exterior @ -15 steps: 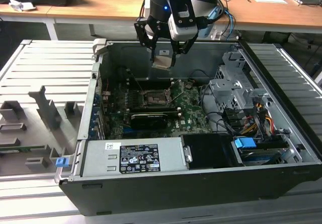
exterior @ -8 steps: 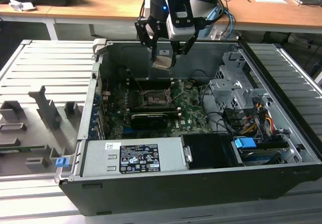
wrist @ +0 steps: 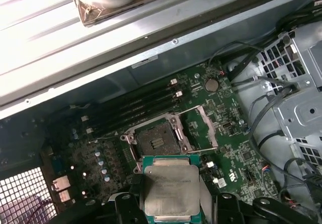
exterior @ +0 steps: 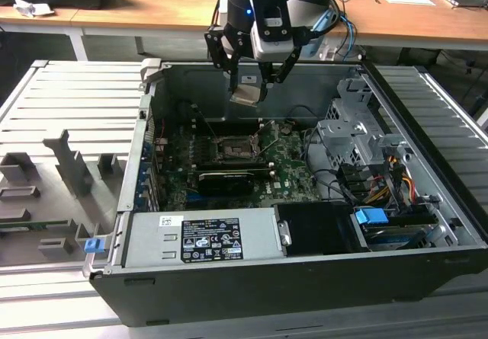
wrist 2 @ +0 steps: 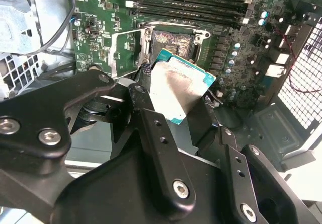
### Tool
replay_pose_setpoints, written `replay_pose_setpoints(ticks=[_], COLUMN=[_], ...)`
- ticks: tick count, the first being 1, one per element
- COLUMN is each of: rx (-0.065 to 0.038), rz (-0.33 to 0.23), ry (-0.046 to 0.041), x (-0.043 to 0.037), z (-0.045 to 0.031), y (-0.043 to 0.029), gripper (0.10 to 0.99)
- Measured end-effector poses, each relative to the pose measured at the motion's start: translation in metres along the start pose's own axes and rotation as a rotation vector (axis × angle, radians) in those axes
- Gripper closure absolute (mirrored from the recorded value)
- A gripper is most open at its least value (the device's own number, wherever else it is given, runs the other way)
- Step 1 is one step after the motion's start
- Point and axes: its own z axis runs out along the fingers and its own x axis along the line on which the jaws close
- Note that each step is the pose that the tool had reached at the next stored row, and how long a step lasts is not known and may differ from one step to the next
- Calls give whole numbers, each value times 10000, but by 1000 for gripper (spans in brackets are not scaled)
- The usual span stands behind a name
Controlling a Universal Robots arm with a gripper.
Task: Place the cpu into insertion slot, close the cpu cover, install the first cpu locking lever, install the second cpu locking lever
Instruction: 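Place the cpu into insertion slot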
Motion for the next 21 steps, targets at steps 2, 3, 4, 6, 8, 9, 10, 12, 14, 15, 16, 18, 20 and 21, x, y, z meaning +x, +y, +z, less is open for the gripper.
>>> replay_pose_setpoints(ticks=[2, 3, 4, 6, 8, 9, 10, 12, 14, 15, 16, 18, 20, 21], rx=[0, -1, -2, -4, -5, -5, -6, -7, -7, -8, -8, -9, -9, -10], rz=[55, 94, 130, 203, 248, 279, 305, 352, 390, 421, 438, 474, 516, 535], ry=[-5, -8, -12, -18, -23, -25, -27, -32, -35, -38, -39, -42, -46, -48], x=[0, 0, 0, 0, 0, 0, 0, 0, 0, 0, 0, 0, 0, 0], z=[0, 0, 1, 1, 2, 2, 2, 3, 3, 4, 4, 4, 5, 5], y=[0, 0, 0, 0, 0, 0, 0, 0, 0, 0, 0, 0, 0, 0], gripper=[557, 557, 557, 557, 557, 557, 557, 557, 557, 557, 557, 557, 557, 557])
